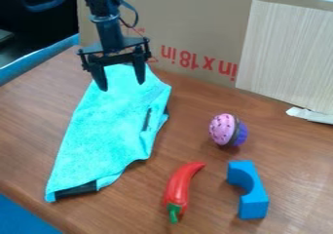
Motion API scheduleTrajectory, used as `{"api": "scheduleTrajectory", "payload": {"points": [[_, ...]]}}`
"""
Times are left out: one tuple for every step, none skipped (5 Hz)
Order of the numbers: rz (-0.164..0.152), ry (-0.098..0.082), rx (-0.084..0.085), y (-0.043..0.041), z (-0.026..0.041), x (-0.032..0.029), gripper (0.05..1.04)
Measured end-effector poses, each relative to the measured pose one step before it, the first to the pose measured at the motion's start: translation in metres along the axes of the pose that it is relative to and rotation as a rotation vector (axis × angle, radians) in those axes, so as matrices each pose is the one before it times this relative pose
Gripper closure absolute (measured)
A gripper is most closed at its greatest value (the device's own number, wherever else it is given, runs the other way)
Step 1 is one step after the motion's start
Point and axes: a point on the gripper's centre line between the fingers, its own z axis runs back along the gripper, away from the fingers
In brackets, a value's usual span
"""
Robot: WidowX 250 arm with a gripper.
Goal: Unfold the cloth from right to left.
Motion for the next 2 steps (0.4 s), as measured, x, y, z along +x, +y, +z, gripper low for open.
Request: {"api": "scheduleTrajectory", "payload": {"points": [[-0.0375,-0.0038,-0.0476,0.00224,-0.00111,-0.00504,0.084],[-0.0417,0.0007,-0.0419,0.00225,-0.00103,-0.00644,0.084]]}}
